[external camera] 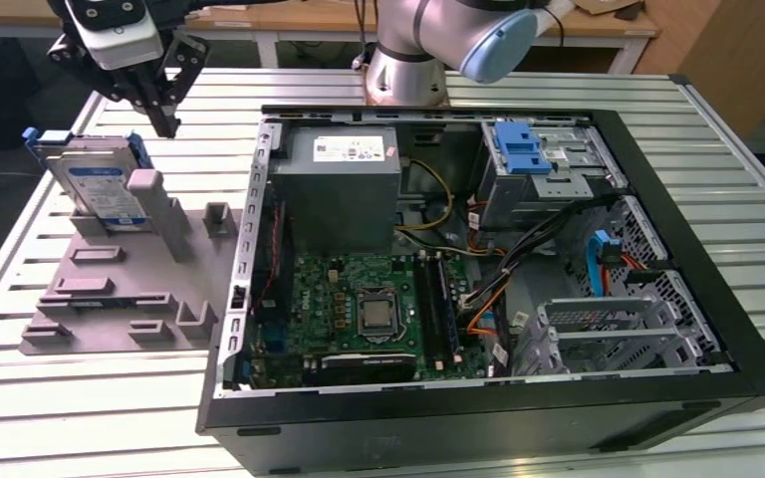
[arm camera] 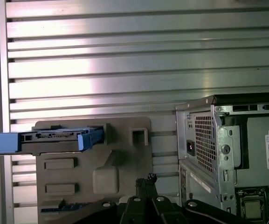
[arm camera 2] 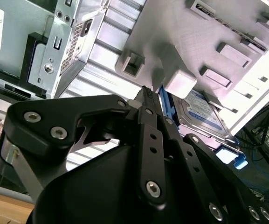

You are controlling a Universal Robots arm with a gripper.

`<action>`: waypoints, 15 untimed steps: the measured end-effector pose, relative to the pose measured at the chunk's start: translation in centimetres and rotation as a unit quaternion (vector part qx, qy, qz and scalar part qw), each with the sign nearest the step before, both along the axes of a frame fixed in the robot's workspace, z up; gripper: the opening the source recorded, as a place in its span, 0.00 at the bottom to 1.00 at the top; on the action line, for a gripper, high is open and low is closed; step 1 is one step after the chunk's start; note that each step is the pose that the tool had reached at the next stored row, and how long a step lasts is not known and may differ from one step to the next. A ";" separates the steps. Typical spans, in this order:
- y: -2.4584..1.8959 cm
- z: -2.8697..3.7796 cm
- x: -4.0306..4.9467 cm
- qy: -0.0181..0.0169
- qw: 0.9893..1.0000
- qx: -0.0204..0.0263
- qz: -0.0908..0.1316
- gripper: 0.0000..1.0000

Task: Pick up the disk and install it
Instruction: 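Reach for the disk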

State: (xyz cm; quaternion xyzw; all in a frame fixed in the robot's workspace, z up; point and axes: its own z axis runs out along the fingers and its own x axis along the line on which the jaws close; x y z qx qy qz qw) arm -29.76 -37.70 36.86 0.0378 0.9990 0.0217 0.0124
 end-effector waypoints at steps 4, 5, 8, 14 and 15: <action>0.00 -0.02 -0.03 0.000 1.000 0.000 0.000 0.11; 0.00 -0.03 -0.05 0.000 1.000 0.000 0.000 0.11; 0.02 -0.03 -0.19 0.000 1.000 0.000 0.000 0.11; 0.10 -0.08 -0.54 0.000 1.000 0.000 0.000 0.11; 0.11 -0.09 -0.60 0.000 1.000 0.000 0.000 0.11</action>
